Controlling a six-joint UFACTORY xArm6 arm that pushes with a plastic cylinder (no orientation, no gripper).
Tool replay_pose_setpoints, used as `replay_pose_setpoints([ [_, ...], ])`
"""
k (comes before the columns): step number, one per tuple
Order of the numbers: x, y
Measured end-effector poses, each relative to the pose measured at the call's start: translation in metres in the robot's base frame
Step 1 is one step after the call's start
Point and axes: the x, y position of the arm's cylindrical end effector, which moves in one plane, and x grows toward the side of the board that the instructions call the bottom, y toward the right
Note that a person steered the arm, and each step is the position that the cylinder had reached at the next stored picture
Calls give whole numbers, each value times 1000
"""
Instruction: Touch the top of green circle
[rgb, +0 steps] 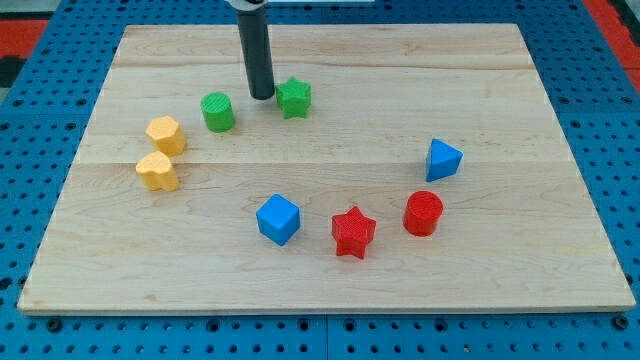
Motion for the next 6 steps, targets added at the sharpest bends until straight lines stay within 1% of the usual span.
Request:
replay_pose_setpoints([
  [1, 10, 42],
  [2, 10, 84],
  [3, -12, 45],
  [4, -45, -23],
  [5, -31, -57],
  [6, 3, -85],
])
